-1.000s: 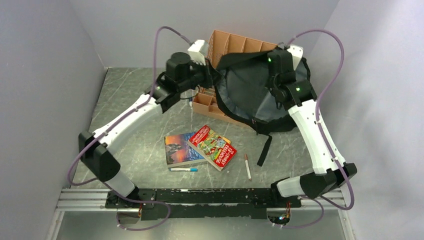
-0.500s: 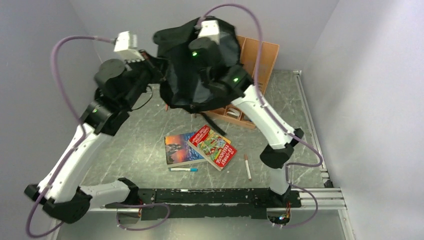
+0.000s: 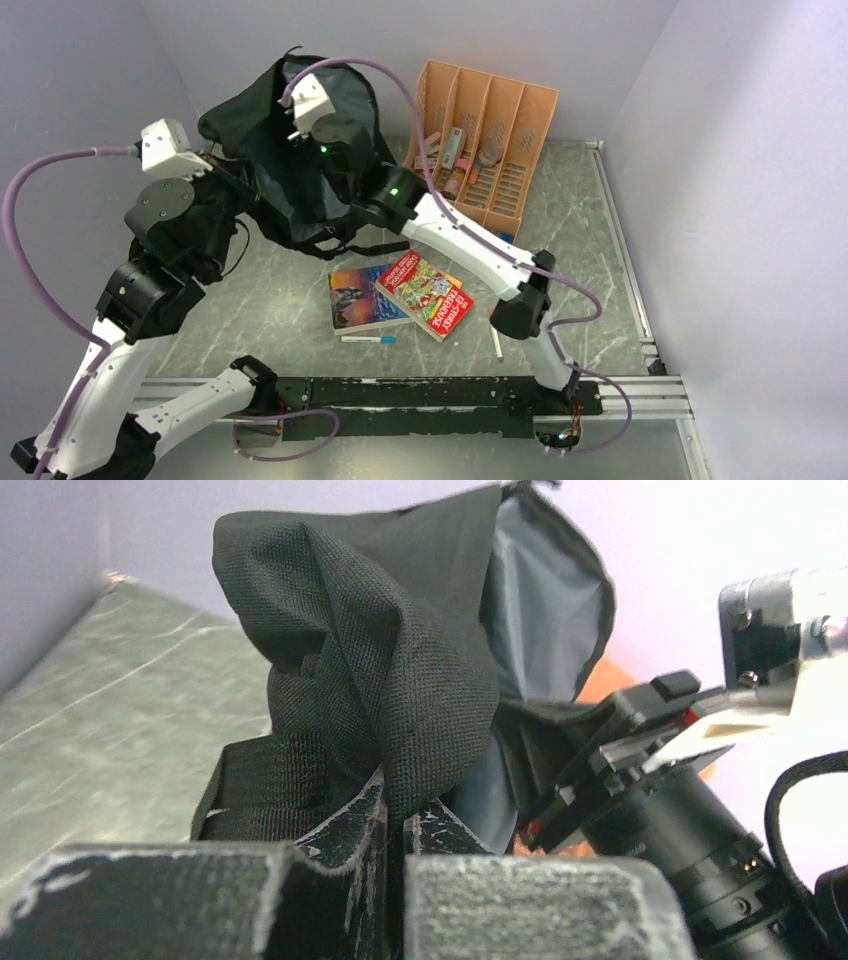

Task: Pack the student bag
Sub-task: Place the student bag at the center of the board.

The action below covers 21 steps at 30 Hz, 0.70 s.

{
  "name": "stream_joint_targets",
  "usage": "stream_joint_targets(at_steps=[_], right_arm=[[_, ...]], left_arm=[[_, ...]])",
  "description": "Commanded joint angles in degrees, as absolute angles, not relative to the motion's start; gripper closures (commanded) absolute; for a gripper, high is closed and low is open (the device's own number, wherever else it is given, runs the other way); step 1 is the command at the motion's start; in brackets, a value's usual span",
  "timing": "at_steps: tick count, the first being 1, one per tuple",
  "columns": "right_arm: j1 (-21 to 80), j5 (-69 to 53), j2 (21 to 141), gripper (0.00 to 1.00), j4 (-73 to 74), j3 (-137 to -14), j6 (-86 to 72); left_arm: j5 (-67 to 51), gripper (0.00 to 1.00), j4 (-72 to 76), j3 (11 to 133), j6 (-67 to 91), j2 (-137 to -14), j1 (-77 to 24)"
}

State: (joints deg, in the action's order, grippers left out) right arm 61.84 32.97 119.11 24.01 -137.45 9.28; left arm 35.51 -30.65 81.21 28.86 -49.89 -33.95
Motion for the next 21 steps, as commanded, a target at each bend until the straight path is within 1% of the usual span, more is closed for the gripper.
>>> stream_joint_targets(at_steps=[1,3,6,10,14,17,21], right_arm=[[62.2,23.6,124.5,1.0,7.3,-140.5,17.8],[62.1,20.7,128.5,1.0,6.3,-143.7,19.3],[62.1,15.9,131.1,1.0,-0.4,-142.1,20.3],[62.0,10.6,135.8,1.0,-7.3,-143.6,19.8],[62.0,8.9,140.7,1.0,-15.7,-141.6,19.4],[61.1,7.6,146.8,1.0,-16.9,-144.7,20.1],[59.3,4.3,150.2,1.0,-18.5,-143.5,20.0]], left_arm=[[46.9,0.95,-38.7,79.1,31.1,-46.3,-34.0],[50.0,0.95,-40.8,78.9,32.3,-44.7,-34.0],[54.3,0.95,-45.6,78.0,35.9,-42.3,-34.0],[59.2,0.95,-51.0,75.4,41.0,-38.2,-34.0],[64.1,0.95,-56.3,70.5,47.4,-33.9,-34.0],[63.6,0.95,-55.9,64.3,49.4,-31.5,-34.0],[59.6,0.95,-57.4,59.0,53.8,-32.5,-34.0]])
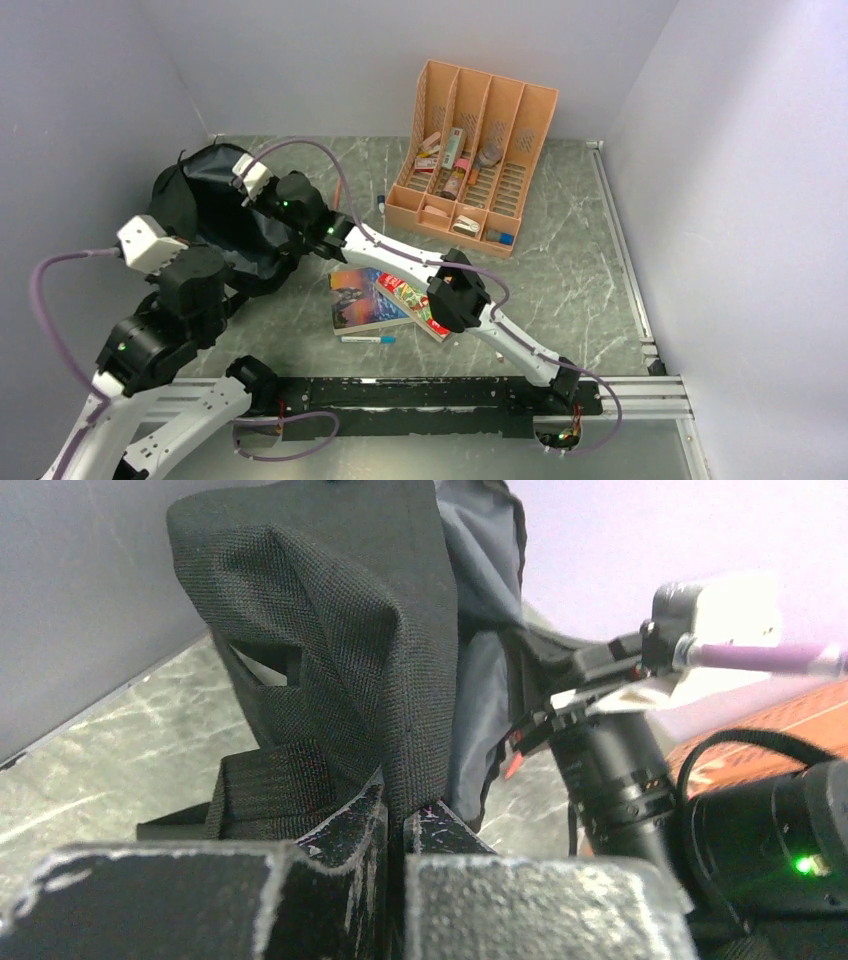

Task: Pack the student bag
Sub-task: Place the student bag at the center of the board.

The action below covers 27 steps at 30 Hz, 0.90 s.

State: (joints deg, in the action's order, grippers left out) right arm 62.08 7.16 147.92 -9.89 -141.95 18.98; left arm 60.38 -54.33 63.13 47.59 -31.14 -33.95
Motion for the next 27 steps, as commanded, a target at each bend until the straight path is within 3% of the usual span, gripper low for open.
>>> stream_joint_targets(at_steps=[1,22,25,27], right_arm=[[58.9,3.6,150.8,1.0,-18.5,-143.3,19.9],[51.8,-4.4,157.0,0.95,-20.1,-142.8,18.3],[51.8,-6.0,155.6,0.91,-19.2,-139.8,16.7],[51.8,-6.7,153.2,0.83,-19.7,-135.1,14.8]], left_arm=[[58.9,0.95,-58.1,57.8,55.2,-33.2,-34.0],[48.0,0.95,-47.2,41.2,61.8,-44.9,-30.6],[46.7,0.95,-45.9,41.2,59.6,-46.2,-28.5],[46.0,0.95,-45.2,40.8,58.6,-46.5,-27.6]])
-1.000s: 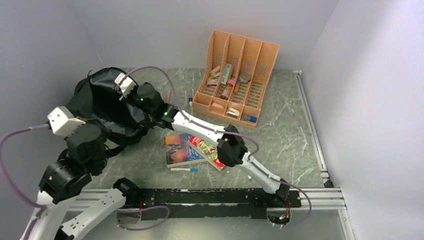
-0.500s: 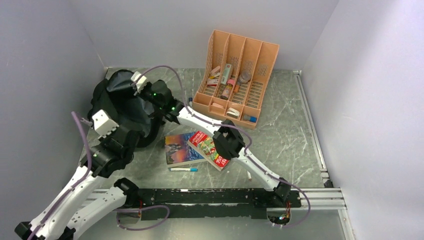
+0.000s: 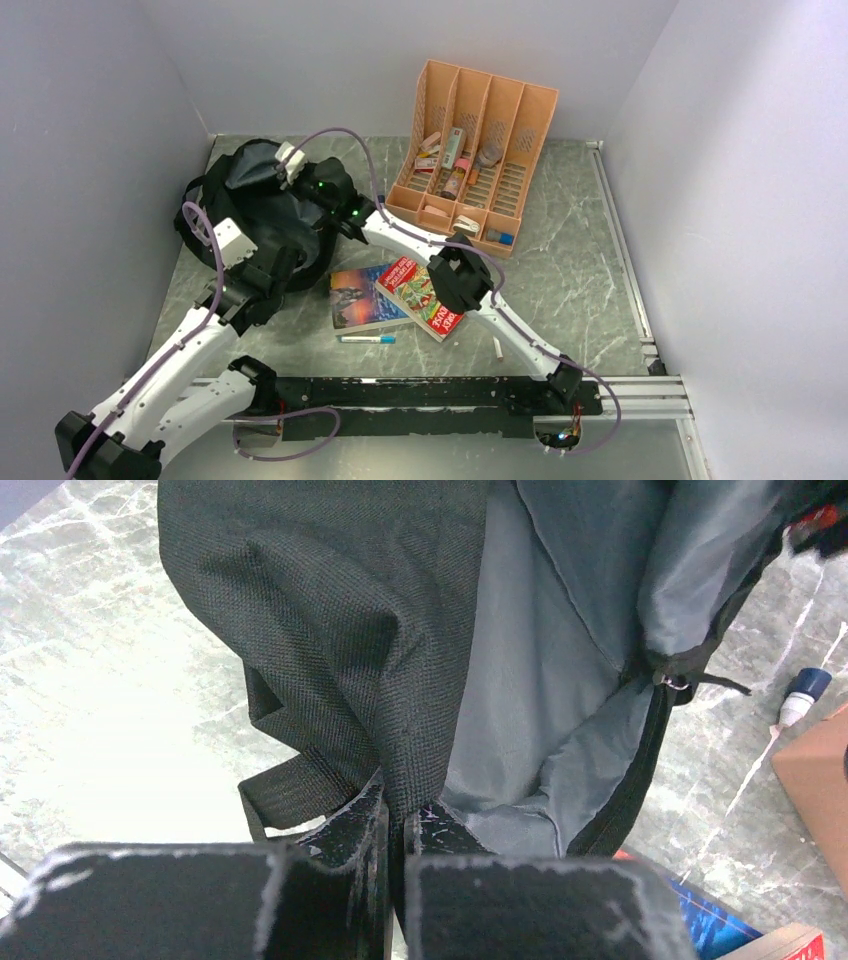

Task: Pack the student bag
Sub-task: Place the student bag at the center of the board.

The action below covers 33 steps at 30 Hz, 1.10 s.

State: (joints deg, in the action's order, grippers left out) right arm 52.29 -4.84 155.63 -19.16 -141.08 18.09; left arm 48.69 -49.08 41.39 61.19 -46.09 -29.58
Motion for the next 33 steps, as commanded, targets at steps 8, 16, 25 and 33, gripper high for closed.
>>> stream_joint_targets(at_steps=[8,16,25,33], right_arm=[[51.5,-10.2,140.0,0.58,-17.2,-120.9,6.2],[50.7,-7.5,131.7,0.49,-12.5,-113.8,0.6],[50.2,4.5,115.9,0.39,4.2,-101.0,-16.4],[48.8,13.2,93.3,0.34,14.6,-70.4,-39.9]], left_arm=[[43.2,0.95,-43.4,37.7,57.5,-47.2,-25.6],[37.9,0.95,-41.7,31.0,60.4,-46.2,-24.6],[34.0,0.95,-38.0,27.5,60.5,-45.6,-23.7],[29.0,0.58,-39.6,27.9,58.6,-46.2,-23.6]])
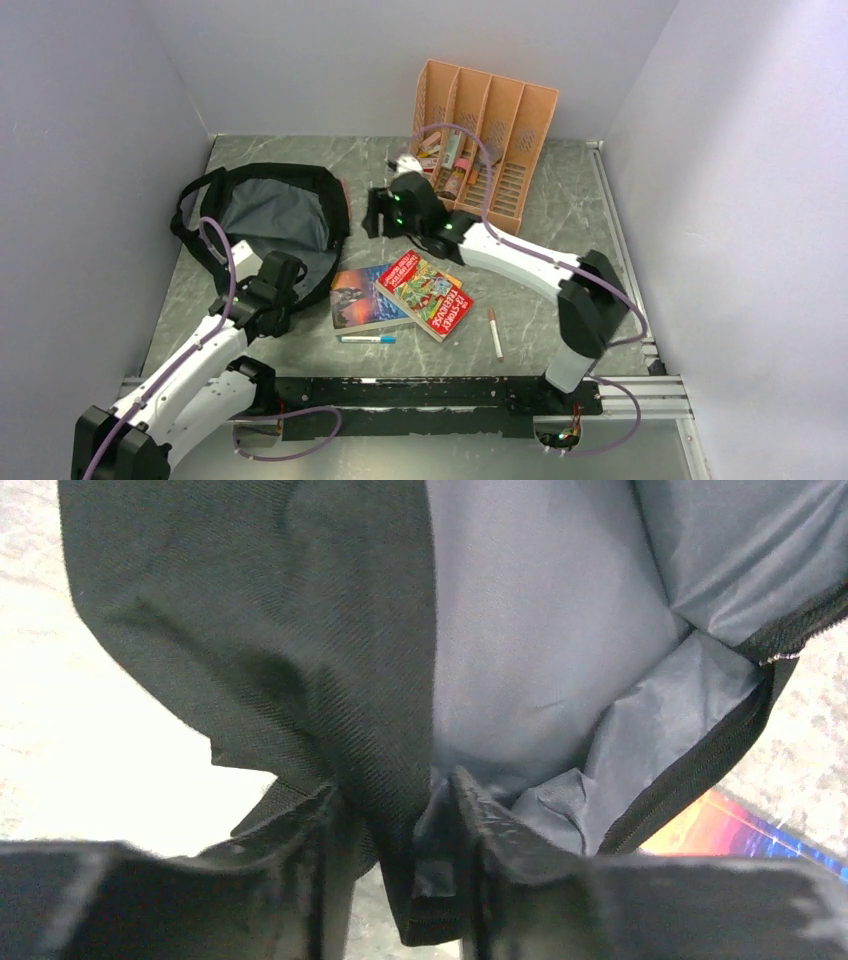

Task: Pack the student bag
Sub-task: Place the student bag at the center of the board.

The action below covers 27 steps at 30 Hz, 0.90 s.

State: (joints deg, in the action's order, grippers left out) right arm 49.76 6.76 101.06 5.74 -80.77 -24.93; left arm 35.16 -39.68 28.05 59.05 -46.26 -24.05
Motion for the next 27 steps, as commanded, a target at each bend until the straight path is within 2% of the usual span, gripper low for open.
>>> stream_joint_targets(at_steps=[1,3,6,8,15,17,21,23,27], right_arm=[[48.6,14.2,90.4,0.34,15.7,-67.0,-42.8],[48.7,15.2,83.9,0.33,16.9,-59.3,-47.5],[48.7,16.7,76.1,0.32,18.6,-51.7,-53.6],[48.6,18.5,71.6,0.31,21.1,-48.7,-56.1],[48.6,20.5,57.8,0.25,26.7,-38.6,-64.1],[48.6,19.2,55.6,0.22,26.1,-36.0,-65.5],[48.6,14.5,54.9,0.18,24.8,-33.8,-66.2],[48.6,12.6,54.9,0.17,25.3,-33.8,-66.5],[48.6,10.3,54.1,0.15,26.7,-32.9,-68.3]], left_arm=[[28.3,0.53,-40.3,28.1,58.6,-45.8,-23.6],[26.5,0.42,-41.9,29.2,58.4,-44.7,-23.6],[23.1,0.19,-43.2,31.0,58.1,-43.0,-23.7],[19.8,0.1,-42.9,32.6,57.7,-42.5,-23.7],[15.8,0.07,-47.6,42.0,57.7,-42.6,-23.8],[14.5,0.03,-46.6,44.0,56.3,-43.1,-23.9],[7.6,0.03,-42.6,46.8,52.8,-48.6,-24.7],[5.7,0.04,-40.4,47.1,51.6,-51.2,-26.9],[10.6,0.04,-38.9,49.5,51.6,-56.0,-36.9]])
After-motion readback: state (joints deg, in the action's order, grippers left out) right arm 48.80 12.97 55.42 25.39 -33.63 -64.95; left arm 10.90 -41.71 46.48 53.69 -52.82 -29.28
